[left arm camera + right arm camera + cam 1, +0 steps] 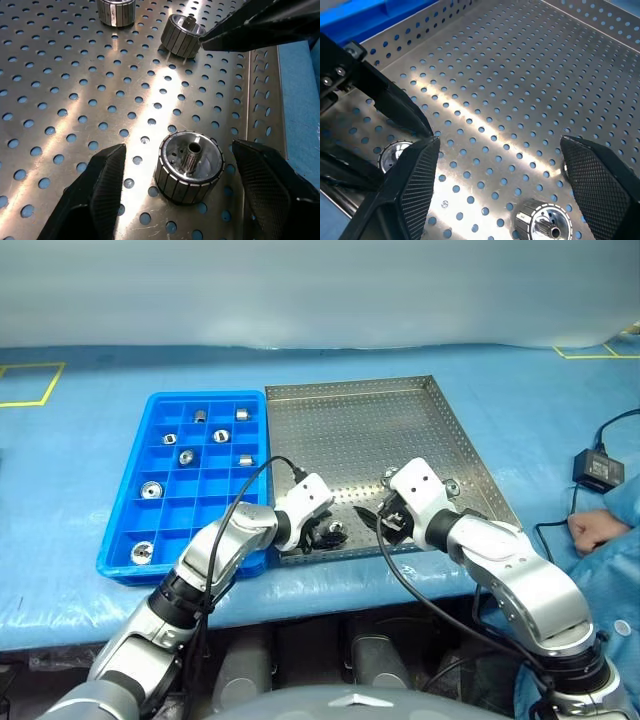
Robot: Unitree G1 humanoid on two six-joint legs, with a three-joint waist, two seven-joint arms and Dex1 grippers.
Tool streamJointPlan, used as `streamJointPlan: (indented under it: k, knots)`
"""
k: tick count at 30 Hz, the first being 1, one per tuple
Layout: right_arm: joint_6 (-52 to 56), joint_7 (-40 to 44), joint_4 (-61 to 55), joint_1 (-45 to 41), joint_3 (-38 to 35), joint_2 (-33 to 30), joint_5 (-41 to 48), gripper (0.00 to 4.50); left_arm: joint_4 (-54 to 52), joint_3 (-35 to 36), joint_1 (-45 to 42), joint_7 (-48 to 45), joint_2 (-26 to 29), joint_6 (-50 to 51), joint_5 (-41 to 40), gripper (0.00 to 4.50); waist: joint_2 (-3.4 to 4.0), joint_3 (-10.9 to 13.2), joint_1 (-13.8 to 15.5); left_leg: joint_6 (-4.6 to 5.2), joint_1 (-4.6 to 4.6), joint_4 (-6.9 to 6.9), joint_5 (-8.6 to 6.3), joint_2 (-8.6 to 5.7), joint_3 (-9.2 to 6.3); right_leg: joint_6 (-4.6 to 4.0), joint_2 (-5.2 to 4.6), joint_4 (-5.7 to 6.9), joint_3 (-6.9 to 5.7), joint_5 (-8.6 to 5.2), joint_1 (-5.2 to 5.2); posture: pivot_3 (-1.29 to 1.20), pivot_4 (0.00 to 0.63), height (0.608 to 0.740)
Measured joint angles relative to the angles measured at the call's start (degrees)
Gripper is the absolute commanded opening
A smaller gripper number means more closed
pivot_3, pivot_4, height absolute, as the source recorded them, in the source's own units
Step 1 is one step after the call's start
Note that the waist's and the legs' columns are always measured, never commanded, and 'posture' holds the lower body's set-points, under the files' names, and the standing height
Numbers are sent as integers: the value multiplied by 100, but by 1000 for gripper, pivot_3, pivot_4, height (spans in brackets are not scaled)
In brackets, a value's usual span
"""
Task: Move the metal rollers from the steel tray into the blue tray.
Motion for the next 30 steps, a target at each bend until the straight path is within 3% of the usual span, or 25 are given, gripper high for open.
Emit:
streamJointPlan:
  k: [3, 7, 14, 20, 25, 30]
  knots:
    - [-58, 5, 33, -16, 60, 82, 2, 4036, 1, -5, 0, -12, -11, -13, 40, 2684, 1, 0, -4, 1, 0, 0, 1, 0, 0, 0, 0, 1, 0, 0, 0, -130, 150, 740]
    - [-114, 76, 150, -2, 108, 217, 50, 4036, 1, 3, -3, -23, -24, -24, 46, 1656, 2, -1, -9, 1, 0, 2, 1, 0, 0, 1, 0, 1, 1, 1, 1, -126, 150, 740]
    - [-254, 341, 374, 106, 97, 221, 202, 4036, 7, 161, -29, 93, -40, -53, 97, 1656, 2, -1, -6, 3, 0, 3, 2, 0, 0, 3, 0, 2, 2, 3, 2, -113, 150, 740]
    - [-585, 621, 372, 145, -164, 320, 521, 4036, -62, 901, -326, 313, -84, -24, 12, 1656, 2, -1, 5, 6, 0, 9, 4, -1, 1, 10, 0, 3, 3, 7, 5, -92, 150, 740]
    - [-759, 808, 412, 86, -255, 469, 802, 4036, -895, 1736, -259, 587, 101, 254, -190, 1656, 3, -2, -13, 6, 3, 6, 4, 0, 2, 11, 1, 5, 7, 9, 4, -55, 150, 740]
    - [-1087, 1209, 689, -72, -246, 713, 1205, 4036, -1776, 2517, 633, 1210, 515, 887, -116, 1656, 4, -3, -30, 7, 10, 8, 4, -1, 3, 17, 0, 5, 12, 12, 12, -11, 150, 740]
